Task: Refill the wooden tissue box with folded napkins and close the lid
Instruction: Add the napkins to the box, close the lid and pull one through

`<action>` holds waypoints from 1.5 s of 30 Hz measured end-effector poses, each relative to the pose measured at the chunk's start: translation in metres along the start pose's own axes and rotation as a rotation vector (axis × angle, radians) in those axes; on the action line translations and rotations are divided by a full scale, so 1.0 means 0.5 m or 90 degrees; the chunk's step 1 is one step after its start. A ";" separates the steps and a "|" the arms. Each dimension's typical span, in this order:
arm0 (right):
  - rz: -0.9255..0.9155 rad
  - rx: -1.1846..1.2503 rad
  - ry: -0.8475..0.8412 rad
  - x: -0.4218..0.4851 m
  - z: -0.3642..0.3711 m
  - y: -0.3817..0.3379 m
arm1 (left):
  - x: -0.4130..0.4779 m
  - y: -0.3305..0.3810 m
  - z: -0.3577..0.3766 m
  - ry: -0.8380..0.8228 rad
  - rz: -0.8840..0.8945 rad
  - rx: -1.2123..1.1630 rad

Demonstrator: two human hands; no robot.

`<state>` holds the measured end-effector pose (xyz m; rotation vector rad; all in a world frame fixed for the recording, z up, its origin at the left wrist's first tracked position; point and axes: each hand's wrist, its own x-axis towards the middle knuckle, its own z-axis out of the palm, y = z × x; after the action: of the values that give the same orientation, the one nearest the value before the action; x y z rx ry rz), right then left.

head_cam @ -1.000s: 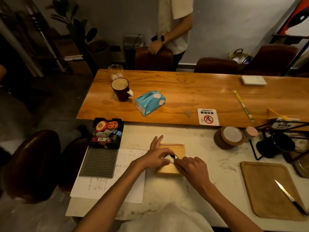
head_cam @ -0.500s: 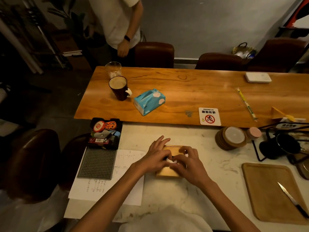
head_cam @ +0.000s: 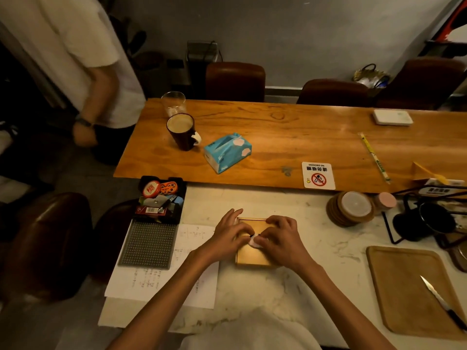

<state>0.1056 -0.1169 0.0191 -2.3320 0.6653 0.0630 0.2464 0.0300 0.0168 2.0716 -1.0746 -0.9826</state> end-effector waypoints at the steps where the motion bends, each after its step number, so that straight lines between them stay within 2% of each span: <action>1: -0.002 -0.035 0.015 0.005 0.002 -0.007 | -0.001 0.002 0.000 0.009 0.000 -0.006; 4: 0.002 -0.084 0.043 0.013 0.014 -0.017 | -0.001 0.007 0.000 0.029 -0.009 -0.017; 8: 0.006 -0.005 0.063 -0.003 0.022 -0.009 | -0.008 0.012 0.005 0.030 -0.004 -0.026; 11: -0.062 0.061 0.103 -0.027 0.023 0.004 | -0.008 0.017 0.009 0.010 0.002 -0.007; 15: -0.134 0.058 0.151 -0.046 0.024 0.013 | 0.001 0.018 0.011 -0.038 0.013 0.040; 24: -0.089 -0.020 0.149 -0.042 0.029 -0.011 | 0.003 -0.004 0.000 -0.078 0.034 -0.031; 28: -0.074 0.066 0.168 -0.029 0.033 -0.016 | 0.000 -0.008 0.015 -0.001 0.042 0.000; 35: -0.017 0.125 0.235 -0.005 0.047 -0.014 | 0.013 0.004 0.052 0.135 0.042 0.037; 42: -0.030 0.129 0.120 0.000 0.019 0.024 | 0.012 0.008 0.043 0.127 0.042 -0.023; 45: -0.049 0.065 0.048 0.010 0.014 0.030 | 0.006 0.001 0.045 0.132 0.047 -0.040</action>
<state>0.1036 -0.1242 0.0036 -2.2674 0.6003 -0.0932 0.2289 0.0235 0.0042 2.0173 -0.9911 -0.7380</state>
